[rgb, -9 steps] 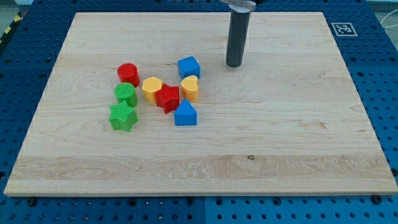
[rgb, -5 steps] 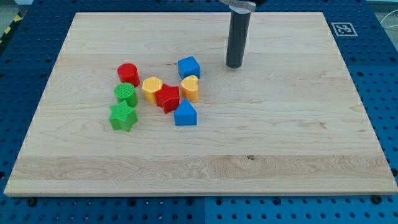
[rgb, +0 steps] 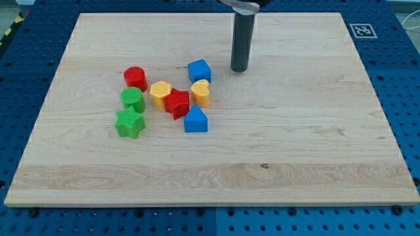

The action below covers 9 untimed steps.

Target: Push the blue cube above the red star

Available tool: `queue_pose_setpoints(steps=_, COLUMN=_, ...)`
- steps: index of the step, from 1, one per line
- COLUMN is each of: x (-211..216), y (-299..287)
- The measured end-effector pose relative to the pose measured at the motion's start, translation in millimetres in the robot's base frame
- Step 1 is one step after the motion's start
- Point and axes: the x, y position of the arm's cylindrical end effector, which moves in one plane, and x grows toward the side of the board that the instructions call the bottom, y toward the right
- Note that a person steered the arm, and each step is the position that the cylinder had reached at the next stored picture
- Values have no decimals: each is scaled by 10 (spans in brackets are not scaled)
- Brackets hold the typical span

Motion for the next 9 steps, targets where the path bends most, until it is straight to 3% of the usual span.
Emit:
queue_pose_setpoints(steps=4, x=17, y=-415)
queue_pose_setpoints(steps=8, x=512, y=-732)
queue_pose_setpoints(steps=9, x=380, y=-728)
